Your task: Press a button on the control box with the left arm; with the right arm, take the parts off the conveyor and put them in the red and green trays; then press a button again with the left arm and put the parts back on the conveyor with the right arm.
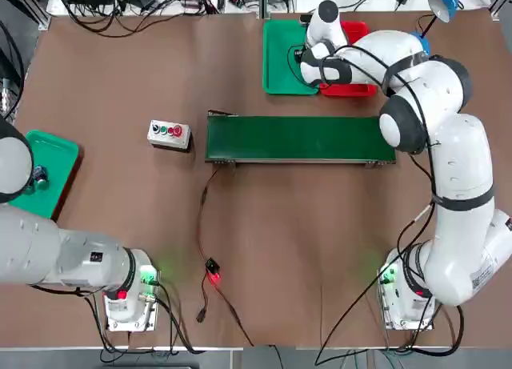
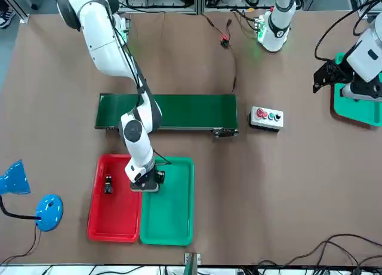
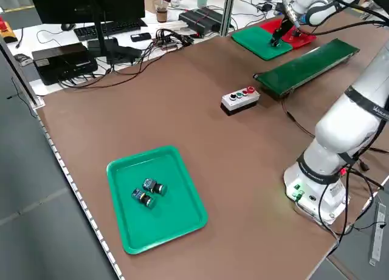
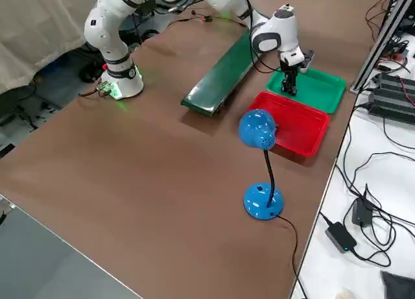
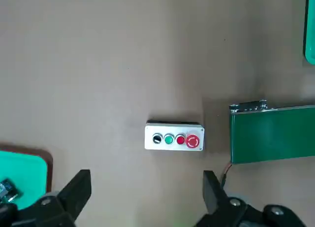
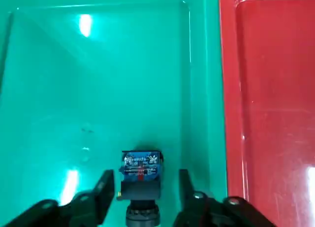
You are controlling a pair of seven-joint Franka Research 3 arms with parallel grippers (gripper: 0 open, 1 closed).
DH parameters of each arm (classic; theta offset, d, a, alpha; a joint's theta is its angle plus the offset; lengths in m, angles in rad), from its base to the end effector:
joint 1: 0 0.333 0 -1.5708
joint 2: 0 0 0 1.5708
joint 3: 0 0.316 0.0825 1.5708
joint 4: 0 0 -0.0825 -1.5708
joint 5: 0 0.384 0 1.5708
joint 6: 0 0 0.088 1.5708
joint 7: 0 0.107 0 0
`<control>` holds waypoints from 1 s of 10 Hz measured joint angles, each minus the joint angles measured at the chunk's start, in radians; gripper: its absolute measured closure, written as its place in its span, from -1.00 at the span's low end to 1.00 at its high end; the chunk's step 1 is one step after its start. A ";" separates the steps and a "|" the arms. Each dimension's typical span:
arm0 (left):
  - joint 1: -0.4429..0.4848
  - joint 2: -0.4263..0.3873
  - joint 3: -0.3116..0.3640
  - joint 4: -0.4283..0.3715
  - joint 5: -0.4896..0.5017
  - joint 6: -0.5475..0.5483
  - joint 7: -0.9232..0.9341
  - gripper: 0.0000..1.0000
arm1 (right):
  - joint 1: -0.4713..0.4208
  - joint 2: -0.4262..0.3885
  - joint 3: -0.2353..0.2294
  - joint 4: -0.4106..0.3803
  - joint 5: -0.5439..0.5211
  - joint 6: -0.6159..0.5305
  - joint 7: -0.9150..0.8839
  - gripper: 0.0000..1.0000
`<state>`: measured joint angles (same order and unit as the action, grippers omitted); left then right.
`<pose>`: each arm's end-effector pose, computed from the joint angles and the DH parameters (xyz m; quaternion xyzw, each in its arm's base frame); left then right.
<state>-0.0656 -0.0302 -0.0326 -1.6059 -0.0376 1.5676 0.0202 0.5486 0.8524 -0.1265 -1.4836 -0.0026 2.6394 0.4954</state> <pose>0.5414 -0.0577 0.6243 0.9981 -0.0591 -0.0048 0.0181 0.6696 0.3219 0.2001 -0.9871 0.0067 -0.1576 0.0283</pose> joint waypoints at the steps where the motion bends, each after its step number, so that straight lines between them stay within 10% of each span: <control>1: 0.000 0.000 0.000 0.000 0.000 0.000 0.000 -1.00 | 0.000 0.000 0.000 0.000 -0.001 0.000 -0.019 -0.66; 2: 0.000 0.000 0.000 0.000 0.000 0.000 0.000 -1.00 | 0.000 0.000 0.000 0.001 -0.001 0.001 -0.032 -0.93; 6: -0.009 0.000 -0.002 0.000 0.000 0.000 0.000 -1.00 | -0.034 -0.037 -0.003 0.029 0.002 -0.023 -0.033 -0.98; 10: -0.009 0.000 -0.002 0.001 0.000 0.000 0.000 -1.00 | -0.132 -0.290 -0.006 0.045 0.002 -0.278 -0.024 -0.98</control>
<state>-0.0747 -0.0302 -0.0347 -1.6052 -0.0376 1.5675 0.0202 0.4164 0.5625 -0.1325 -1.4382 -0.0005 2.3616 0.4710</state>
